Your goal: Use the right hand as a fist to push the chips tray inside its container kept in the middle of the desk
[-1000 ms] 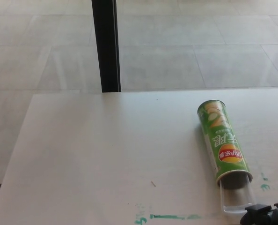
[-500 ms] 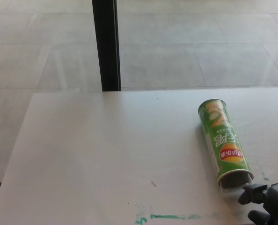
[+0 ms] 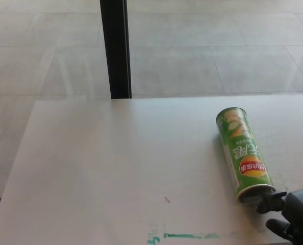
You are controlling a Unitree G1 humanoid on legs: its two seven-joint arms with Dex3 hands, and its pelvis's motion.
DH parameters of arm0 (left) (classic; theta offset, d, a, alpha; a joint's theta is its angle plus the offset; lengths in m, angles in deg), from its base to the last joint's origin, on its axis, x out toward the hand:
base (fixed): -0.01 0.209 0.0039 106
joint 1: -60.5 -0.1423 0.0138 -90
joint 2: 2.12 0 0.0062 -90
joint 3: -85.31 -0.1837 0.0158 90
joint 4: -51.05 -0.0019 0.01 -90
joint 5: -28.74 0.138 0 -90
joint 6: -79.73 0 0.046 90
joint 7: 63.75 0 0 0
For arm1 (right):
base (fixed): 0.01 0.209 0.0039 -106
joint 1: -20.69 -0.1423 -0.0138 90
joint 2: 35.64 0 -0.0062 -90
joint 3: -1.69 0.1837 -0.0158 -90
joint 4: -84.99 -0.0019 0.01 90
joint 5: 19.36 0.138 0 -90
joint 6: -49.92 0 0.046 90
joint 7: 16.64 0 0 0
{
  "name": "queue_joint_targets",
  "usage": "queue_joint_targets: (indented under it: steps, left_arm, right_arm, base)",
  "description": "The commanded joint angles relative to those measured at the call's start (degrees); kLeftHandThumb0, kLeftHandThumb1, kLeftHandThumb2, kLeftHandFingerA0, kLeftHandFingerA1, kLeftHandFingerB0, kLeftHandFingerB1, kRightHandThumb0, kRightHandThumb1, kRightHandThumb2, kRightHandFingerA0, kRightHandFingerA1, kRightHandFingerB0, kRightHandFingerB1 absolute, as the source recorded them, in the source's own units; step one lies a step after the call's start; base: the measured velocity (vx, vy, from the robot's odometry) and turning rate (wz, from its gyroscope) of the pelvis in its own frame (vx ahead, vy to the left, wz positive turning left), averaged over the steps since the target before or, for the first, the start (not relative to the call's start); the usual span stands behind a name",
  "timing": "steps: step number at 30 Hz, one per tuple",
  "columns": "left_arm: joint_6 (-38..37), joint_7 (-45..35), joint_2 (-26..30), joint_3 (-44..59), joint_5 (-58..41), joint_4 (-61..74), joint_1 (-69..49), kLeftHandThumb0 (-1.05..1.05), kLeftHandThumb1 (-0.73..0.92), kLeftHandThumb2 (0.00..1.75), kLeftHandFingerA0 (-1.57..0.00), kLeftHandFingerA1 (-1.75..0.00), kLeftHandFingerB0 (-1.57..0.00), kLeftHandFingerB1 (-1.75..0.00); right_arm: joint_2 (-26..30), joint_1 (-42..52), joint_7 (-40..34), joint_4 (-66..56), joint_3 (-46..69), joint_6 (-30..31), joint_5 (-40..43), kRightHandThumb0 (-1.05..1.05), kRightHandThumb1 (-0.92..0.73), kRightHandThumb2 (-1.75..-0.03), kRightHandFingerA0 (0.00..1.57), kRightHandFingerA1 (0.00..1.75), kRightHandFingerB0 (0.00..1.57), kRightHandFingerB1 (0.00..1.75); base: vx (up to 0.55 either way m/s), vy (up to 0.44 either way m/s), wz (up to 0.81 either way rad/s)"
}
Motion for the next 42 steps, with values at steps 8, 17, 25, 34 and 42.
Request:
queue_joint_targets:
  steps: [8, 17, 25, 34, 42]
  left_arm:
    - [-0.6, -0.2, 0.1, 1.2, -1.0, 0.0, -0.2, -0.78, 0.56, 1.31, -0.86, -1.26, -0.51, -0.99]
    - [-0.5, -0.6, 0.1, 1.5, -1.0, 0.2, -0.4, -0.78, 0.56, 1.34, -0.77, -1.20, -0.51, -0.97]
    - [-0.3, -0.3, 0.0, 1.3, -1.0, -0.2, 0.0, -0.76, 0.55, 1.34, -0.87, -1.24, -0.56, -1.02]
    - [-0.3, 0.1, -0.1, 0.7, -0.6, 0.0, -0.1, -0.77, 0.56, 1.33, -0.86, -1.23, -0.59, -1.01]
    - [-0.7, 0.0, -0.5, 0.7, -0.4, 0.0, -0.4, -0.74, 0.56, 1.34, -0.79, -1.20, -0.56, -1.00]
  right_arm:
    - [0.4, -5.0, -2.5, 4.2, -1.4, 2.7, -1.4, -0.63, -0.88, -0.66, 0.79, 0.83, 0.50, 0.43]
    - [0.9, -4.4, -2.6, 4.0, -0.9, 2.6, -0.7, -0.61, -0.87, -0.66, 0.77, 0.81, 0.49, 0.43]
    - [2.2, -0.5, 0.6, -1.4, -0.8, 1.4, 1.1, -0.62, -0.88, -0.67, 0.76, 0.91, 0.51, 0.41]
    - [7.4, 10.0, 20.8, -23.7, 3.9, 1.8, 21.2, -0.54, -0.77, -0.63, 0.89, 0.76, 0.66, 0.45]
    - [14.5, 15.7, 38.1, -41.0, 9.1, 13.4, 37.4, -0.46, -0.59, -0.99, 0.84, 0.80, 0.50, 0.61]
  base:
    - [0.00, 0.000, 0.00]
    - [0.00, 0.000, 0.00]
    - [0.00, 0.000, 0.00]
    - [0.00, 0.000, 0.00]
    - [0.00, 0.000, 0.00]
